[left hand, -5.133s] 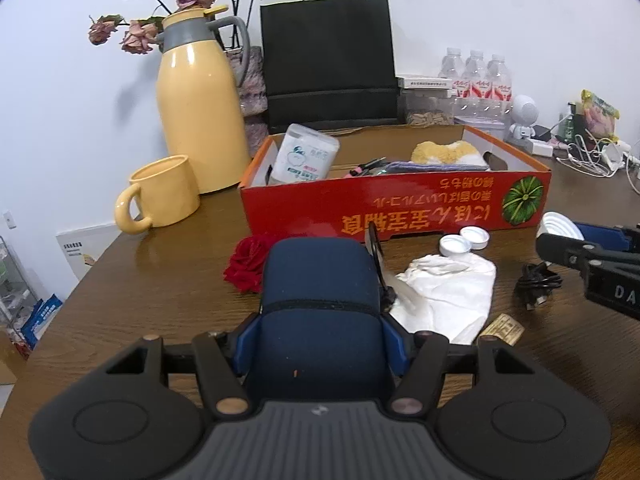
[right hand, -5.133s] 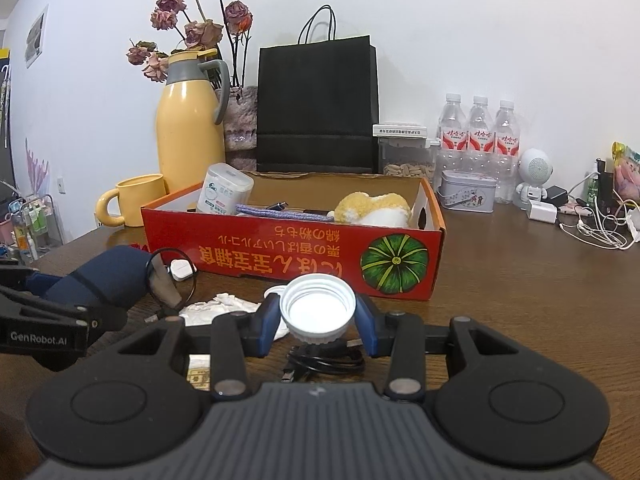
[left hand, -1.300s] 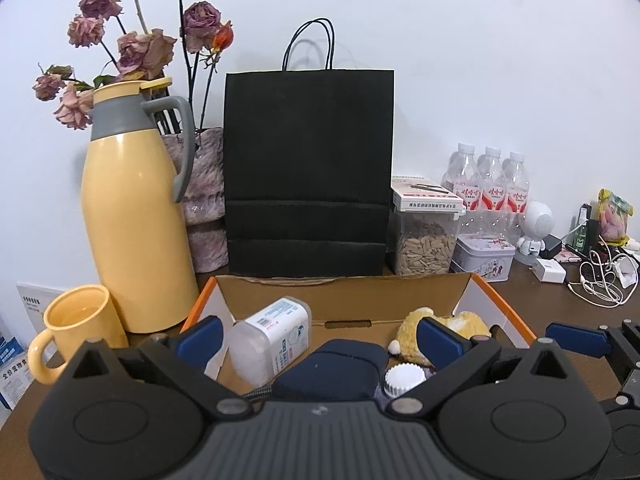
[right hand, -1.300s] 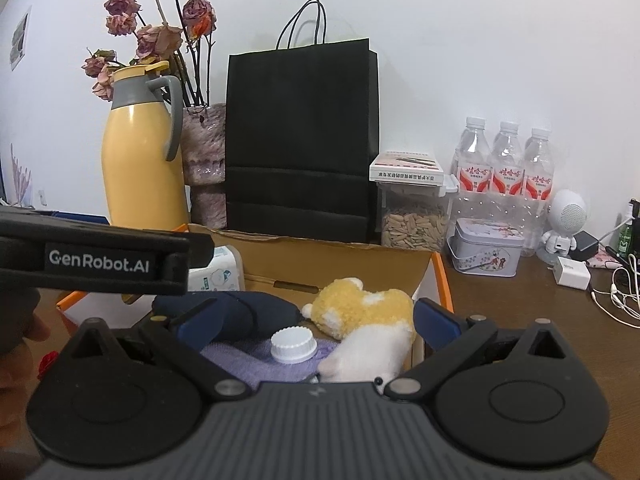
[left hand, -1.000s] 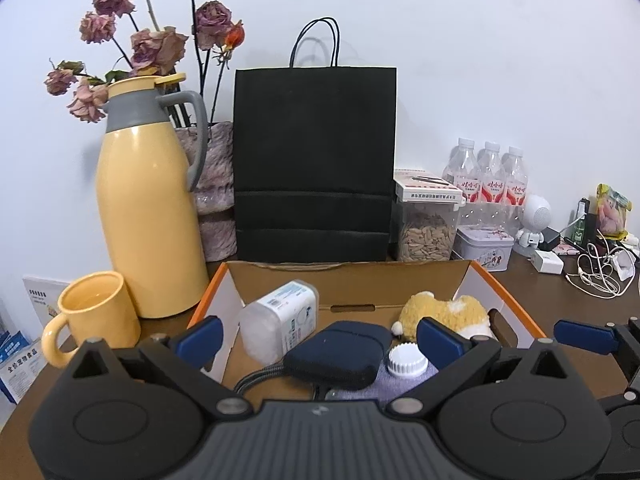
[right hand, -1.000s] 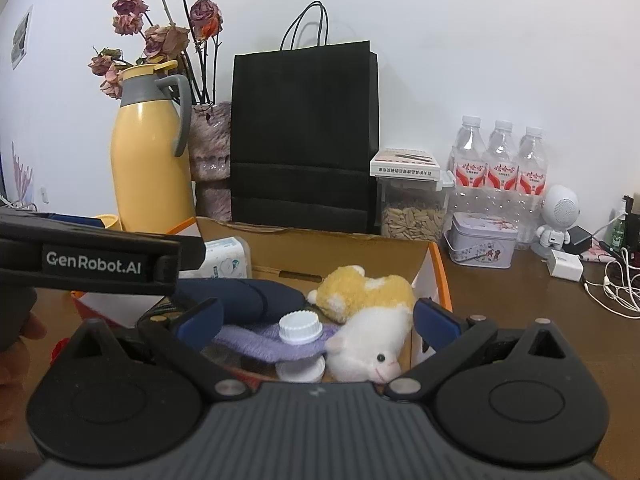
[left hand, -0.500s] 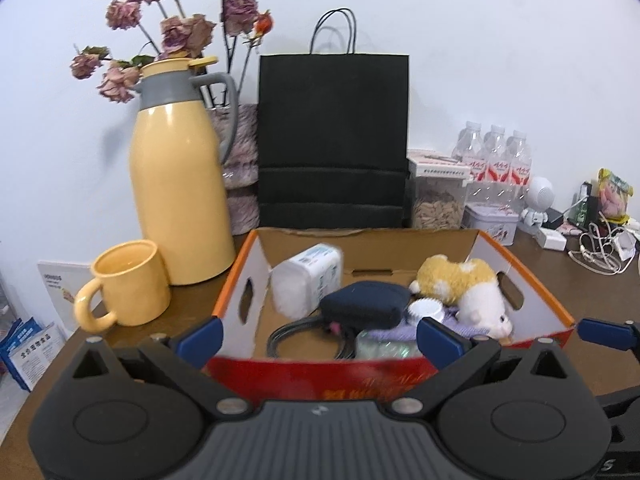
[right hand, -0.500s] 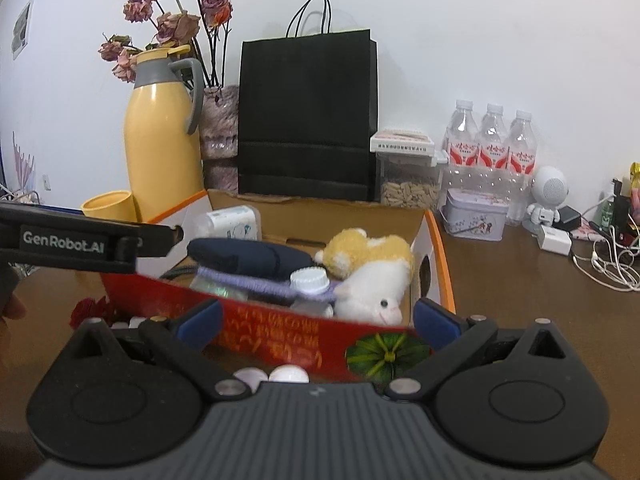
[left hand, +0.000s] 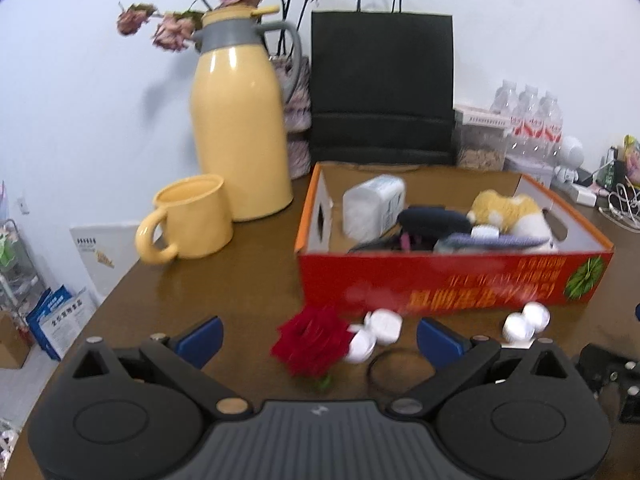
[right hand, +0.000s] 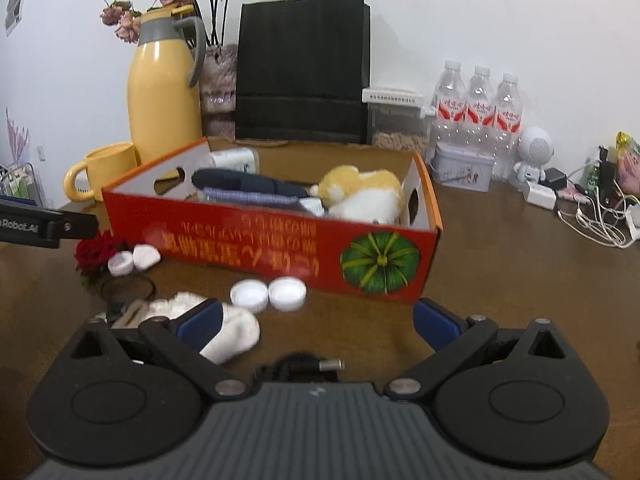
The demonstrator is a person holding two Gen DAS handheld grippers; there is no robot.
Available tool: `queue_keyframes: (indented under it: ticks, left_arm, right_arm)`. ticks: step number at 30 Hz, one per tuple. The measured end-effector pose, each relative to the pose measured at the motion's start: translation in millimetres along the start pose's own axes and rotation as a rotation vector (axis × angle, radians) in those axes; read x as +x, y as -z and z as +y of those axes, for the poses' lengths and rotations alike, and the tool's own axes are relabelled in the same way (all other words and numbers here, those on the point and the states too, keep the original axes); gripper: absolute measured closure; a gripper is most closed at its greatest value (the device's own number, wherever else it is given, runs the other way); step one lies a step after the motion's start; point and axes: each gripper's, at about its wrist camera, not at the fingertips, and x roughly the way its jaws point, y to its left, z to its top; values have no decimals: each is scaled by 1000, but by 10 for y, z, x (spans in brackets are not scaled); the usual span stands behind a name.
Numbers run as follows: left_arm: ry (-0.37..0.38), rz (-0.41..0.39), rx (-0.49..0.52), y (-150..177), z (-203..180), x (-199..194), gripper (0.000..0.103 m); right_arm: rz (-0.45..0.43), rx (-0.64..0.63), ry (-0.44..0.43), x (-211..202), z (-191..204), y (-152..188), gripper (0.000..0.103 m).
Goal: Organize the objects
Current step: 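Withdraw both grippers from the box back over the table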
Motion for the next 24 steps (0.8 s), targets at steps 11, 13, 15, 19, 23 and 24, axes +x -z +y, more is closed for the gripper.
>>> queue_keyframes:
  ticks: [11, 13, 15, 19, 23, 24]
  left_arm:
    - [31, 73, 4, 263, 104, -30, 0]
    - [32, 82, 16, 282, 78, -21, 0]
    - [39, 87, 20, 306, 67, -21, 0]
    - [58, 114, 26, 357, 55, -1, 0]
    - [68, 135, 37, 376, 24, 20, 0]
    - [69, 138, 38, 375, 16, 25, 0]
  right_arm:
    - [66, -17, 6, -59, 11, 242, 0]
    - [77, -20, 9, -52, 16, 277, 0]
    - [82, -21, 9, -49, 21, 288, 0]
    - [82, -22, 5, -61, 17, 294, 0]
    - [85, -24, 3, -61, 19, 298, 0]
    - [87, -24, 2, -57, 20, 297, 0]
